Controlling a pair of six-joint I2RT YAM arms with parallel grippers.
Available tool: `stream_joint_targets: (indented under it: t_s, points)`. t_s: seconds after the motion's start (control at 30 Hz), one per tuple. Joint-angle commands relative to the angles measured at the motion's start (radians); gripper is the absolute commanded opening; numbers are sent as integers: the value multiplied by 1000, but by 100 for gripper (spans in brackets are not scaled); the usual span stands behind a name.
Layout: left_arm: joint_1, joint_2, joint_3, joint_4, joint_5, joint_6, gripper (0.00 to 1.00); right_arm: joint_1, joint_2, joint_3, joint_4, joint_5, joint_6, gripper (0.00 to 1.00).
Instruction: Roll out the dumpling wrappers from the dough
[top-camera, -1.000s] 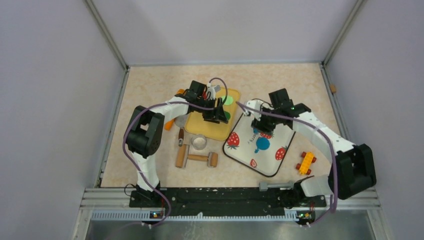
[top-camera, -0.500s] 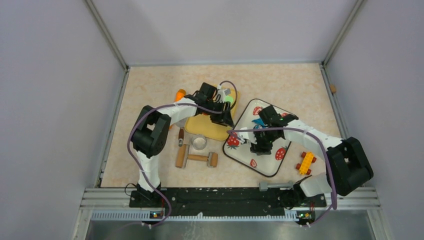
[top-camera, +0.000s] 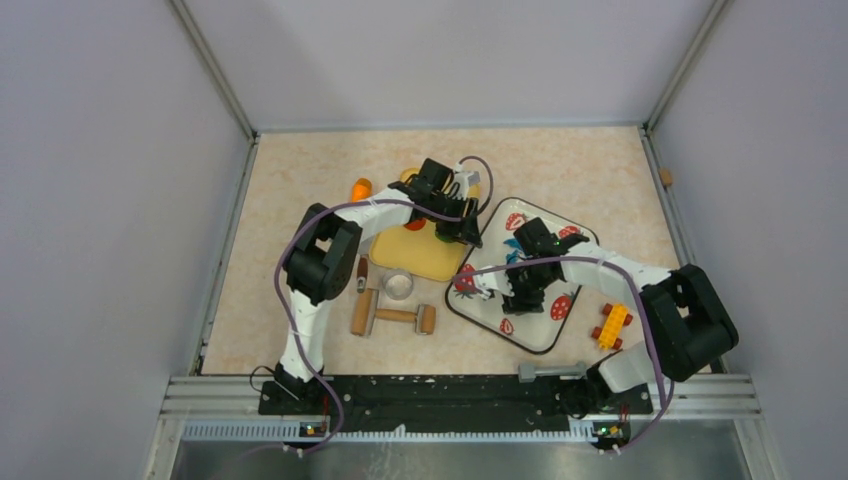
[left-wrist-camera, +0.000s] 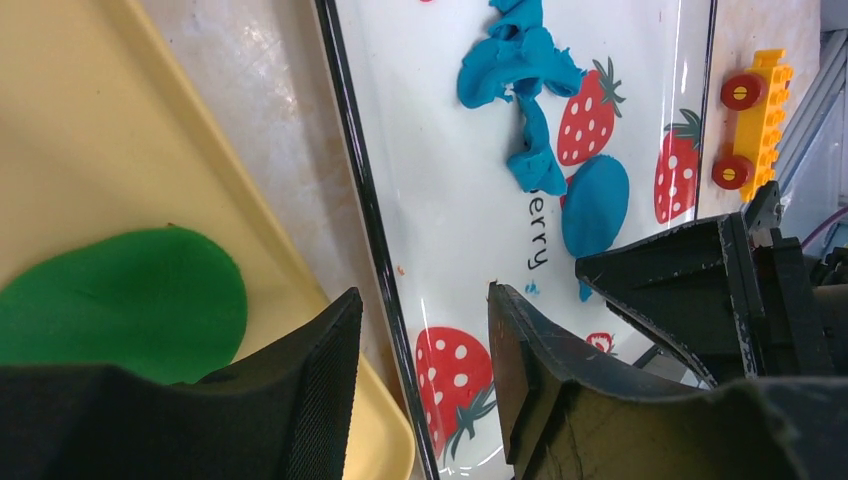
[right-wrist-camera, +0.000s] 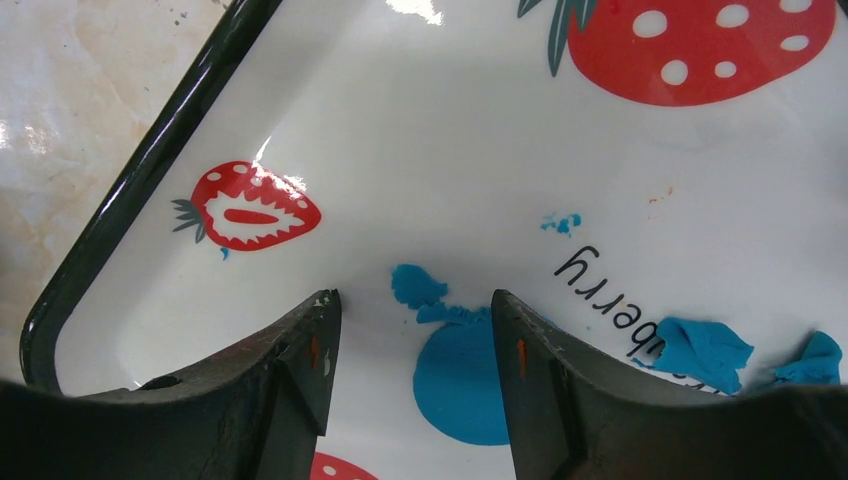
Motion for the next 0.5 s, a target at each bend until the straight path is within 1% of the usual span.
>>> stream_joint_targets:
  t_s: [0.0,0.2,0.47]
  points:
    - [-7,12,55,8,-9,27,53,17,7,-4,24,-21,-45,59]
    - [-13,15,47,17,-3,14,53,28,40,-2,-32,-24,-63,59]
    - [-13,23,49,22,-4,1,53,37,44,-24,-125,-11,-72,56]
